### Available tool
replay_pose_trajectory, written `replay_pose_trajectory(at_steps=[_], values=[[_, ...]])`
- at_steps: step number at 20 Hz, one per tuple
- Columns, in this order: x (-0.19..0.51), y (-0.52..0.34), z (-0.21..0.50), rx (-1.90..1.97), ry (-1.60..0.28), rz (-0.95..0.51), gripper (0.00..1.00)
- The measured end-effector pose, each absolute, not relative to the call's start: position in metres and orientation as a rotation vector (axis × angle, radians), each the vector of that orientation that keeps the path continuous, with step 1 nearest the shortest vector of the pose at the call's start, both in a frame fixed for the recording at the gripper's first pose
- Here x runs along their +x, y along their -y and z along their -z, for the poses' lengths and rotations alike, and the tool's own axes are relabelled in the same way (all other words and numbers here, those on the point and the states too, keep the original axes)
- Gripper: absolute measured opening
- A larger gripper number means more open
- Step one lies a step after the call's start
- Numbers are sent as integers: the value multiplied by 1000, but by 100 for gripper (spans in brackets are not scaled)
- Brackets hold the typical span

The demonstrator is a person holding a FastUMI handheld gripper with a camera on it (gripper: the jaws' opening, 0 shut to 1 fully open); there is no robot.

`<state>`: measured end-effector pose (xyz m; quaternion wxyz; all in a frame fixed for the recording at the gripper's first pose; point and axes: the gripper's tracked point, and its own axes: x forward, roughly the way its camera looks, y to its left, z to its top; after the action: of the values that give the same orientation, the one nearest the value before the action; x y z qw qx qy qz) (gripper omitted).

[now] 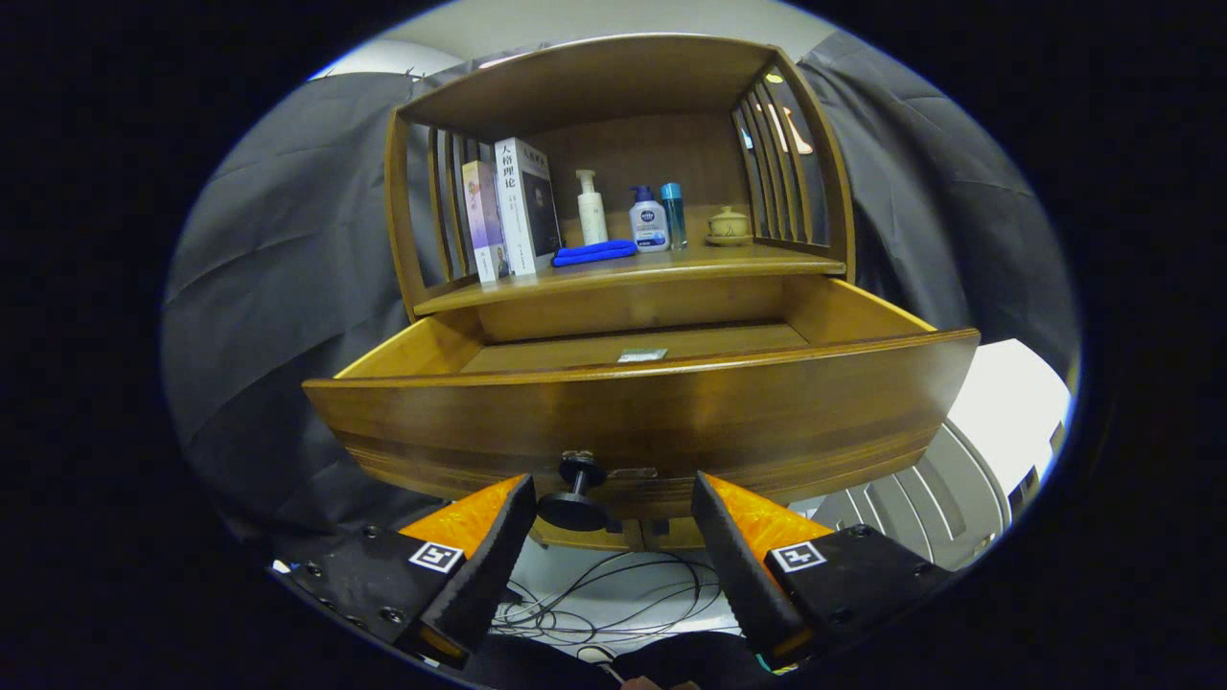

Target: Pull open the drawer, take out the items inside it, and place them on the countertop above the cabinet.

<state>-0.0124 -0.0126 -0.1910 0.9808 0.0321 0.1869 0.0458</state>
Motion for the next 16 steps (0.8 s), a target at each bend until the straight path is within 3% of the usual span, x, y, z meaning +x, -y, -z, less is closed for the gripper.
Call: replay_pose_trajectory(at_steps=[7,16], values=[[-20,30,130,69,-294,-102,99],[12,46,69,138,-320,-108,98]])
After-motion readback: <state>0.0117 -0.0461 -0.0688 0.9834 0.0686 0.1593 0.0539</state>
